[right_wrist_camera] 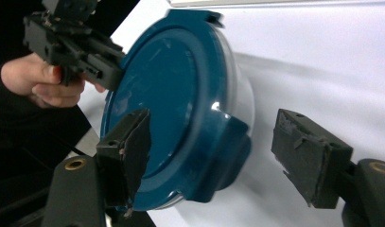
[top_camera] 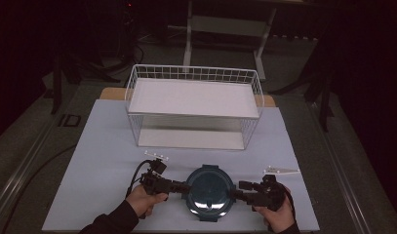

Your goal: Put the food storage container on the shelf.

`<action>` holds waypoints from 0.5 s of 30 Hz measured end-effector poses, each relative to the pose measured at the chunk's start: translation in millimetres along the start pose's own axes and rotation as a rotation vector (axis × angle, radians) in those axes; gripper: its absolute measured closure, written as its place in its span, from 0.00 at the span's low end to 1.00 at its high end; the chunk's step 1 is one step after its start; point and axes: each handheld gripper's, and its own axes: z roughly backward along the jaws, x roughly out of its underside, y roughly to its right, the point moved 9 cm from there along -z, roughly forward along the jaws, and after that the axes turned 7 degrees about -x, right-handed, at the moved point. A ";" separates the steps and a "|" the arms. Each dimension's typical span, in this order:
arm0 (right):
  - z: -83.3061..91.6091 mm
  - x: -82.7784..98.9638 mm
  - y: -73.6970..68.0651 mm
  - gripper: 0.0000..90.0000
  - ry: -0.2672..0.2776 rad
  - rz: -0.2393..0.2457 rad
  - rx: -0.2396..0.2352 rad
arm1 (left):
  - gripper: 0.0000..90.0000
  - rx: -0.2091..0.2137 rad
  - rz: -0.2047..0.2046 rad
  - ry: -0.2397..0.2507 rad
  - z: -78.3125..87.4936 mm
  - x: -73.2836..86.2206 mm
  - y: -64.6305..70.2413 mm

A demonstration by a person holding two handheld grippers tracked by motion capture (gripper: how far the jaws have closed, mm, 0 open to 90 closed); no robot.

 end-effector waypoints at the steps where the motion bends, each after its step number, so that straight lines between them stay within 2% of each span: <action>1: 0.0 1.3 0.9 0.40 -0.011 -0.011 -0.014 | 0.62 -0.001 -0.004 -0.001 0.4 0.8 0.0; 2: 0.0 1.3 0.9 0.40 -0.011 -0.011 -0.014 | 0.62 -0.001 -0.004 -0.001 0.4 0.8 0.0; 3: -1.0 5.7 3.1 0.45 -0.033 -0.061 -0.041 | 0.62 -0.002 -0.016 0.003 0.9 1.7 0.8; 7: -5.1 11.8 5.7 0.51 -0.061 -0.110 -0.064 | 0.63 -0.010 -0.035 0.009 1.9 2.8 2.9; 11: -7.7 13.5 4.2 0.57 -0.067 -0.141 -0.099 | 0.63 -0.011 -0.037 0.011 2.2 3.5 3.7; 15: -8.4 14.1 3.9 0.58 -0.065 -0.167 -0.108 | 0.63 -0.016 -0.036 0.016 2.5 4.2 4.1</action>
